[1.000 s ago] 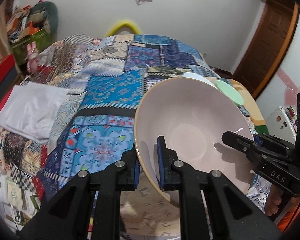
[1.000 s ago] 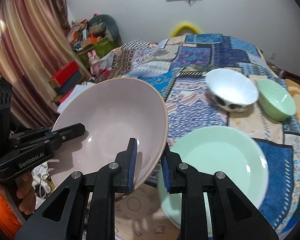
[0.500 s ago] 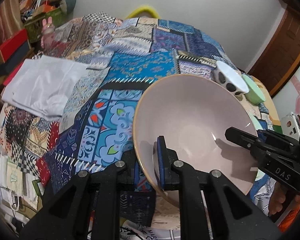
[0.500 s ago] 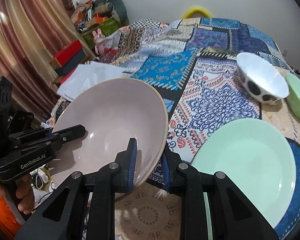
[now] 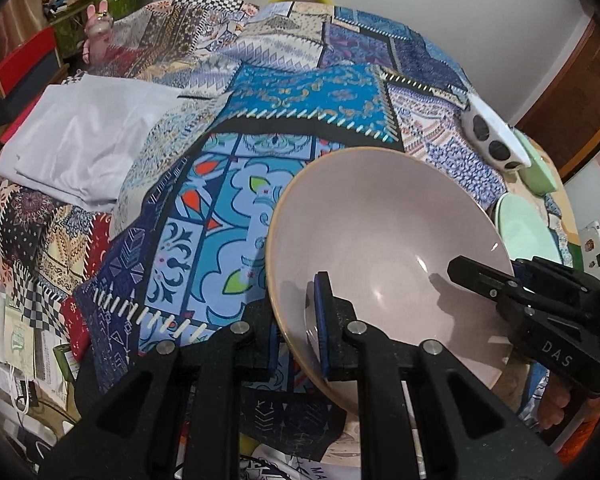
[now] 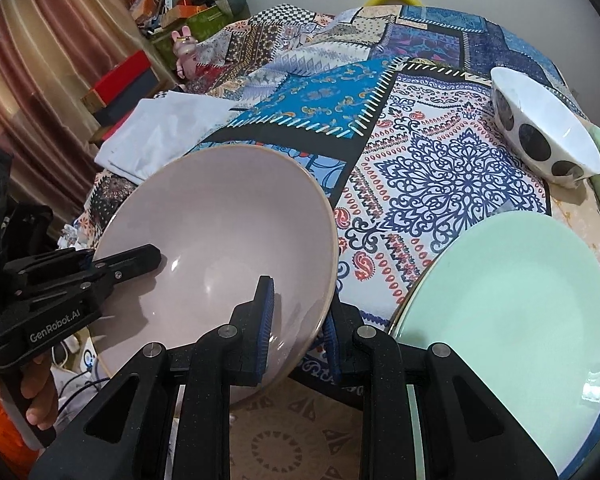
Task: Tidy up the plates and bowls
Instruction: 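Lift the pink bowl with both grippers and carry it beside the plate stack, then lower the pink bowl onto the quilt and open both grippers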
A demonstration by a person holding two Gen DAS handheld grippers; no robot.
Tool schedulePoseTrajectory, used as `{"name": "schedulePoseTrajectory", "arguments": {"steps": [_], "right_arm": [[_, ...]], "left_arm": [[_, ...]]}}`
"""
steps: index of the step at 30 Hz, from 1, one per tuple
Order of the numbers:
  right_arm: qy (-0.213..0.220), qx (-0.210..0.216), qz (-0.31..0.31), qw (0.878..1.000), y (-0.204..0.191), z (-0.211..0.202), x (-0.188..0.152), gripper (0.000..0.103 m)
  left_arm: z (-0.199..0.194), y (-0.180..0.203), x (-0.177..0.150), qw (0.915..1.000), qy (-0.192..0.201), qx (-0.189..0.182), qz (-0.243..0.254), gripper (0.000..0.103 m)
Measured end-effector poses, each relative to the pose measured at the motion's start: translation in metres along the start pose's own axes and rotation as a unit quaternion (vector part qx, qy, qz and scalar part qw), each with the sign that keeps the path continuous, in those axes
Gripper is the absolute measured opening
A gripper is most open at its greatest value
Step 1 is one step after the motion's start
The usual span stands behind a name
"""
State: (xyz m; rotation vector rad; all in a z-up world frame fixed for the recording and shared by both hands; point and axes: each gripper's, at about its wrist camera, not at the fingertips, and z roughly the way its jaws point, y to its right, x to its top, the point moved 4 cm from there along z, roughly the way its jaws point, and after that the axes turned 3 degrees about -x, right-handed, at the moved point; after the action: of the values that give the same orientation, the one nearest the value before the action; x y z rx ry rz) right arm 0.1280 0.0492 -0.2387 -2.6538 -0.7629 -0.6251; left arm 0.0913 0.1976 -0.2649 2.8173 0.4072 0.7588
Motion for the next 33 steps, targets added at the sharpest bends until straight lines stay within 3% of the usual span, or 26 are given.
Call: {"name": "schedulePoseTrajectory", "arguments": {"steps": [14,21,31,33], "right_arm": [[0.021,0.010,0.008,1.000,0.008,-0.025,0.002,0.024],[0.062,0.012,0.010,0.998,0.016,-0.059,0.010,0.025],[0.126,-0.009,0.021,0.992,0.049,-0.110,0.022,0.037],[0.139,-0.017,0.025,0.990,0.059,-0.120,0.025,0.039]], "left_arm": [[-0.009,0.005,-0.003,0.9999,0.007,0.011,-0.005,0.016],[-0.041,0.017,0.008,0.9983,0.051,0.028,0.007,0.034],[-0.088,0.062,0.034,0.9924,0.116,0.010,0.039,0.049],[-0.093,0.072,0.040,0.9909,0.126,0.006,0.046,0.057]]}}
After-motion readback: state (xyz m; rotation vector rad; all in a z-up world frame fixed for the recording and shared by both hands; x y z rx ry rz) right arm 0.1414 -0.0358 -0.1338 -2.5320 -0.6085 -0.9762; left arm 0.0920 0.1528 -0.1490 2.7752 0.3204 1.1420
